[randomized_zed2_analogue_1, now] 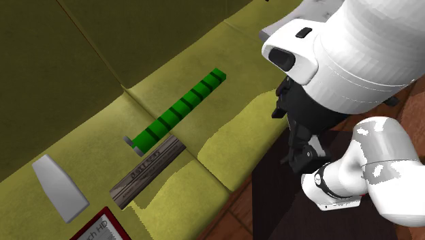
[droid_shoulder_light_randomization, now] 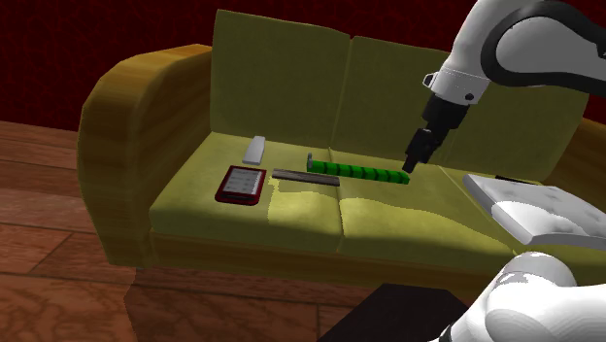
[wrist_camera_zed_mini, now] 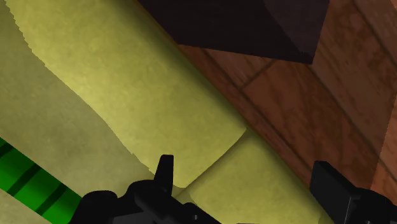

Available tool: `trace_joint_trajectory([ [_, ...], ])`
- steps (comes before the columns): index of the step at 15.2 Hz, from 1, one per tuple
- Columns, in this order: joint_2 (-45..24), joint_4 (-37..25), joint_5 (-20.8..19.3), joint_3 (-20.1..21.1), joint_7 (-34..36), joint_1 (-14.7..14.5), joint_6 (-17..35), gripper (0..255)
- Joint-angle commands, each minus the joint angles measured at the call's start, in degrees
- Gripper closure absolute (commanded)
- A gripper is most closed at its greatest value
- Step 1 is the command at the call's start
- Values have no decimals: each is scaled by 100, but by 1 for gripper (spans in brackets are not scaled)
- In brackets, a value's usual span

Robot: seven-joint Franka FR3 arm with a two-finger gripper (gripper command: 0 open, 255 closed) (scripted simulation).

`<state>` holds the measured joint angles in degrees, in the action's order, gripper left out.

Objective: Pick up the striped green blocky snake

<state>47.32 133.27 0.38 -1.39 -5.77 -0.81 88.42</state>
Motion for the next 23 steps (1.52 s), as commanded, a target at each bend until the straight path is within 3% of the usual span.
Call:
trace_joint_trajectory([
  [1,0,0,0,0,0,0,0,0],
  [13,-1581,70,-864,-1272,-2543,-257,1805,0],
  [18,-2552,-289,-916,-1740,-3591,-426,2516,0],
  [23,-3642,-854,-702,-2119,-4691,-591,3118,0],
])
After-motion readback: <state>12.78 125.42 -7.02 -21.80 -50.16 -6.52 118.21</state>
